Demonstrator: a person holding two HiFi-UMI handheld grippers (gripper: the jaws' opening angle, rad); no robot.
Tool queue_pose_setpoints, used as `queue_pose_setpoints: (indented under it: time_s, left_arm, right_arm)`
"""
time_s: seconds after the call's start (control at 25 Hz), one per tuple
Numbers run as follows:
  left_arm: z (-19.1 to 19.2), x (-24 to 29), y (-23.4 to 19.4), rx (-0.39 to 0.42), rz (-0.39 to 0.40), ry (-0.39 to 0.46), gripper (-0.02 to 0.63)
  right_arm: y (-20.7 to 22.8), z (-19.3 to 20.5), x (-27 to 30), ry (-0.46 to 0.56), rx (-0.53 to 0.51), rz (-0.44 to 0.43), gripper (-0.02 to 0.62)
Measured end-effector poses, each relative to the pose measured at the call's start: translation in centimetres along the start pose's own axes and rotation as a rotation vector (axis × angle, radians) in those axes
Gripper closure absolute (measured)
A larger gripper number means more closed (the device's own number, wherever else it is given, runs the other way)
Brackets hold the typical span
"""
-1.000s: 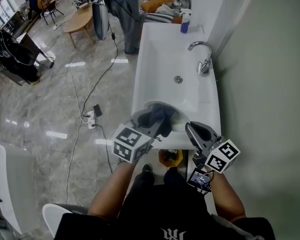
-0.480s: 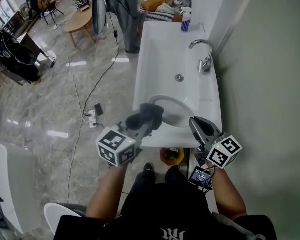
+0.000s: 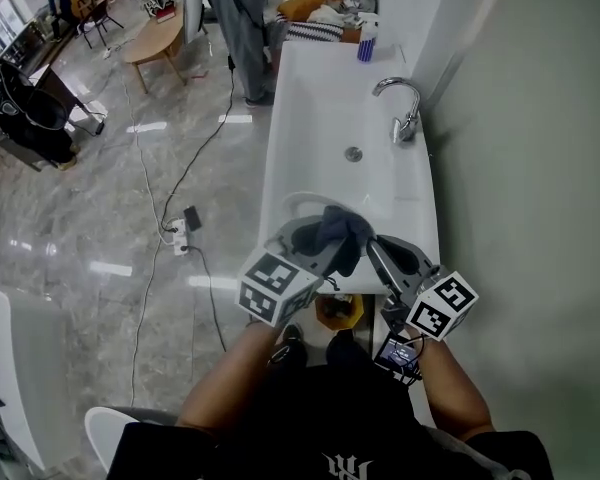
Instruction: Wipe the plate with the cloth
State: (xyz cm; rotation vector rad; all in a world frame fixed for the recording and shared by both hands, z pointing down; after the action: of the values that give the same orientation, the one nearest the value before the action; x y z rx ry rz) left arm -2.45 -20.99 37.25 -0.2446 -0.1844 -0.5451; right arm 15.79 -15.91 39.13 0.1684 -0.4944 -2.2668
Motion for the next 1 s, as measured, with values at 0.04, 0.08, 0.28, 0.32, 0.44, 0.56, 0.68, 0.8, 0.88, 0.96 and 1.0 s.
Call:
queue_pose_setpoints:
  time_s: [0.04, 0.08, 0.28, 0.32, 0.44, 0.56, 0.68, 0.8, 0.88, 0.96, 1.0]
  left_arm:
    - [0.3, -0.4, -0.8, -0.001, -0.025, 0.0, 0.541]
    - [0.5, -0.8, -1.8, -0.006, -0.053, 0.002, 0.541]
    - [1.5, -4.0, -7.0, -0.038, -0.219, 0.0, 0.541]
    - [1.8, -4.8, -7.9, -0.052, -0.252, 0.001, 0.541]
    - [2.6, -7.6, -9.6, -0.109, -0.305, 0.019, 0.541]
    - [2.3, -8.1, -7.3, -0.152, -0.197, 0.046, 0.541]
    - [1.1, -5.7, -2.3, -0.126, -0.042, 0.061, 0.541]
    - [0.6, -1.9, 1.0, -0.095, 0.067, 0.055, 0.541]
    - [0.7, -0.2, 1.5, -0.087, 0.092, 0.042, 0.541]
    - [0.7, 0.3, 1.1, -0.075, 0.065, 0.027, 0.541]
    - [0.6, 0.2, 0.7, -0.07, 0.042, 0.023, 0.541]
  right_arm:
    - [0.1, 0.0, -0.1, 0.002, 0.003, -0.001, 0.586]
    - [0.2, 0.1, -0.1, 0.005, 0.006, -0.002, 0.586]
    - [0.3, 0.1, -0.2, 0.006, 0.014, -0.011, 0.584]
    - [0.3, 0.2, -0.2, 0.006, 0.015, -0.005, 0.584]
    - [0.4, 0.5, -0.3, 0.011, 0.027, 0.018, 0.586]
    - [0.5, 0.7, -0.4, 0.007, 0.031, 0.036, 0.586]
    - [0.7, 0.7, -0.1, 0.002, 0.042, 0.036, 0.586]
    - [0.4, 0.6, 0.5, -0.001, 0.025, 0.014, 0.586]
    - [0.1, 0.5, 0.9, -0.004, 0.018, 0.003, 0.586]
    - [0.1, 0.3, 0.8, -0.006, 0.025, -0.002, 0.586]
    - [0.1, 0.2, 0.6, -0.007, 0.026, -0.006, 0.586]
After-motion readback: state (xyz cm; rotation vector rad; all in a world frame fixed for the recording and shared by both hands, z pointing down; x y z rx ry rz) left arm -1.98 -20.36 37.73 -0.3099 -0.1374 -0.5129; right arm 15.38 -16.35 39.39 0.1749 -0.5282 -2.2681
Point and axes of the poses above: the fingertips, and each gripper's own axes: x forward along the fingers, y to its right, z out of its underside, the point moved 9 cm from there along -x, backward along the fingers, and after that the axes turned 2 degrees about y, right-handed, at the moved point
